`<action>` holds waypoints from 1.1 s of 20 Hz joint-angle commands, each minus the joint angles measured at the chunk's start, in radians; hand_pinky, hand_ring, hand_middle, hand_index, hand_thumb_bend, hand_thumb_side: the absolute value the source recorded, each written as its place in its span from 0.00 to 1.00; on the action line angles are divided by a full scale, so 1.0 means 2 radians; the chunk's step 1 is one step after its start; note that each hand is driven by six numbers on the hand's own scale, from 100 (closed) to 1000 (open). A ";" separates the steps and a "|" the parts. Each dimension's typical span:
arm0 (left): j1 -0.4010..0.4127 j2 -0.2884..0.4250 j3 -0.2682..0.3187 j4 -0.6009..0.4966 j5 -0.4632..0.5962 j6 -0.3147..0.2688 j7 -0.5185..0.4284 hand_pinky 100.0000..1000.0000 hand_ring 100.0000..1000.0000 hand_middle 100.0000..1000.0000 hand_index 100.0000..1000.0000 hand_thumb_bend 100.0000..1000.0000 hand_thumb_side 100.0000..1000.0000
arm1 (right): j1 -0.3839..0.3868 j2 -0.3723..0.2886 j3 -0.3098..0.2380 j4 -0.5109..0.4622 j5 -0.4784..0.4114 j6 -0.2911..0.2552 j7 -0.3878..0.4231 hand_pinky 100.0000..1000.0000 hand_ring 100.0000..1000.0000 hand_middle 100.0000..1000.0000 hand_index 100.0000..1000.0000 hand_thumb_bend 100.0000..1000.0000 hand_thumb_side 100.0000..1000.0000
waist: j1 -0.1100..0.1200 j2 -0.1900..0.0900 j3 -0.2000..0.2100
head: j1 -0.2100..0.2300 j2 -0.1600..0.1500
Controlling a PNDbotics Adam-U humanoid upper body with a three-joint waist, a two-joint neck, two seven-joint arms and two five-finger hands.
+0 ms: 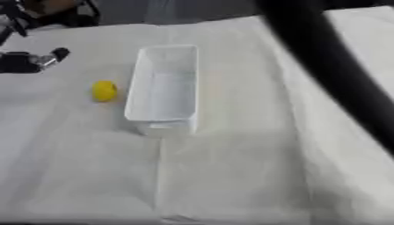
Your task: Pick up objects on the table and place them in the box.
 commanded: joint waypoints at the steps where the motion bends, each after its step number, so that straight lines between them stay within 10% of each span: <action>1: -0.017 0.027 -0.011 0.021 -0.030 -0.004 -0.028 0.42 0.63 0.70 0.86 0.39 0.57 | -0.004 -0.004 0.000 -0.007 -0.001 -0.042 0.044 0.66 0.74 0.85 0.84 0.00 1.00 | 0.000 -0.005 -0.001 | 0.006 -0.002; 22: -0.089 -0.017 -0.076 0.119 -0.081 -0.038 -0.136 0.47 0.64 0.71 0.87 0.31 0.70 | -0.004 -0.007 0.007 -0.007 0.004 -0.042 0.043 0.64 0.73 0.85 0.84 0.00 1.00 | 0.007 -0.008 -0.009 | 0.008 -0.002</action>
